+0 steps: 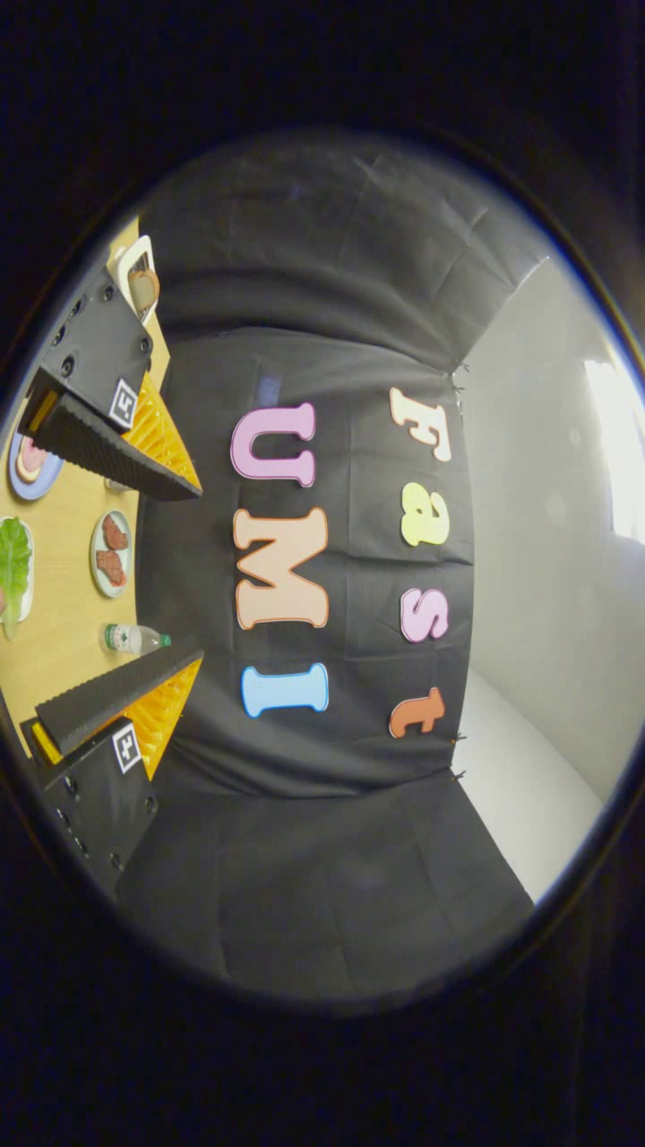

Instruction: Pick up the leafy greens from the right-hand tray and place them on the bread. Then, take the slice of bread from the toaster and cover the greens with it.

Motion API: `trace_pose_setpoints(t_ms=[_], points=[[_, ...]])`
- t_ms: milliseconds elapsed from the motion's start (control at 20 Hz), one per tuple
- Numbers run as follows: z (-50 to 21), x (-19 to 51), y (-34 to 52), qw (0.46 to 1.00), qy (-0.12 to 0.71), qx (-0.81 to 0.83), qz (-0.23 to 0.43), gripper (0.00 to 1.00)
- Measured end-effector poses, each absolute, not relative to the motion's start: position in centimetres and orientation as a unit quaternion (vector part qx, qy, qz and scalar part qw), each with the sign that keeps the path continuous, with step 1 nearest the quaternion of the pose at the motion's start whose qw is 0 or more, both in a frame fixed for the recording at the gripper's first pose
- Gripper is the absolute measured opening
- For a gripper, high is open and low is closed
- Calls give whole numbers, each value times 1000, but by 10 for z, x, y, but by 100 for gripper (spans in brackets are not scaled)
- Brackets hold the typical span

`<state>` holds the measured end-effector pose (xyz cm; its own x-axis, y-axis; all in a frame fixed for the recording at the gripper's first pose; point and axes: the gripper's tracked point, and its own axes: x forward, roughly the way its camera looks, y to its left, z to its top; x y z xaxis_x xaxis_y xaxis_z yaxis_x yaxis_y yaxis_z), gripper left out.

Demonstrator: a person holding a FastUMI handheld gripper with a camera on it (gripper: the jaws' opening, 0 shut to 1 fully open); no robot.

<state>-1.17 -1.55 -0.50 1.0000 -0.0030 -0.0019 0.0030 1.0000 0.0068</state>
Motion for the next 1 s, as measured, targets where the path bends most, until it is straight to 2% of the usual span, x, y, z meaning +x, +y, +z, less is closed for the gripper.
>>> trace_pose_setpoints(t_ms=[250, 1000], points=[[-14, -13, -23, 1000, 11, -1, 4, 100], [-79, -2, -41, 988, 104, -49, 108, 100]])
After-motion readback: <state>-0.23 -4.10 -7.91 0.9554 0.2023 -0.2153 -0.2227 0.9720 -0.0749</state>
